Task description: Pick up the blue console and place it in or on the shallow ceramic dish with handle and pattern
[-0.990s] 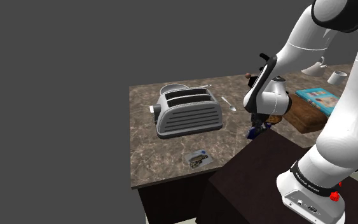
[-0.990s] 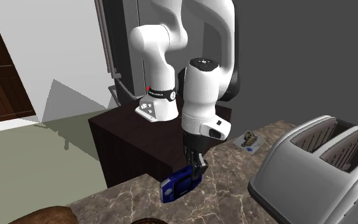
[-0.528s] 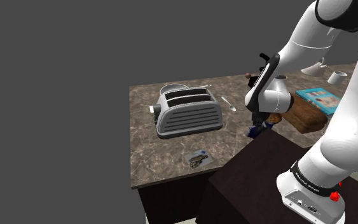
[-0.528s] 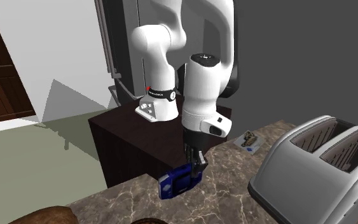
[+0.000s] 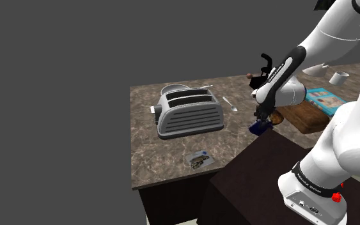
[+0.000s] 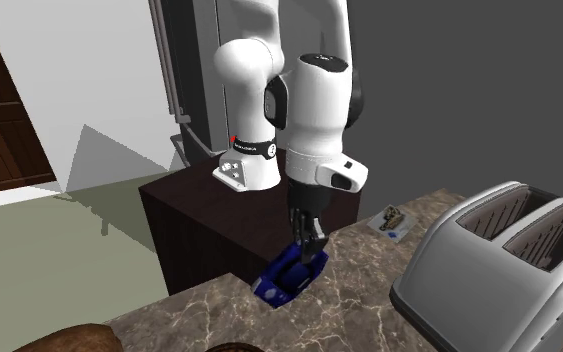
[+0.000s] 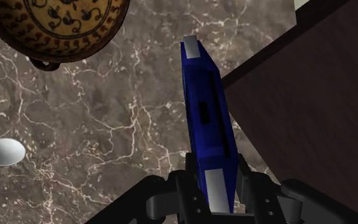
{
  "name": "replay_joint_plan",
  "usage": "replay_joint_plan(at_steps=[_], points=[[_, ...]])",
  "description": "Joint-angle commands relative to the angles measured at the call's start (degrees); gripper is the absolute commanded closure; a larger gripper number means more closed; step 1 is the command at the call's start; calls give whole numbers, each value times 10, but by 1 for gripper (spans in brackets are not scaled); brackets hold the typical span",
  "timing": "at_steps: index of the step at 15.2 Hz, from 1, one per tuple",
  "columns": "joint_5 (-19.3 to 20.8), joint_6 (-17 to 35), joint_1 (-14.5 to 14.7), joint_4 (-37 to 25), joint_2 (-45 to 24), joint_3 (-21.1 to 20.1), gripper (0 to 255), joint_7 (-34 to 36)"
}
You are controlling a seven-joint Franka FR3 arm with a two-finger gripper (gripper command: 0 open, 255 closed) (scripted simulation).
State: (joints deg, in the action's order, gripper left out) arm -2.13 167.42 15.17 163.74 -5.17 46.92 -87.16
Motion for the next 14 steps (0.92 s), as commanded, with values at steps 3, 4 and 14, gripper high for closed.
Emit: replay_joint_plan(at_steps=[3,4,14], points=[[198,-55,33,2,76,84,255,137],[231,-70,22,1,94,80,255,159],[270,-170,-13,-54,156,84,255,145]])
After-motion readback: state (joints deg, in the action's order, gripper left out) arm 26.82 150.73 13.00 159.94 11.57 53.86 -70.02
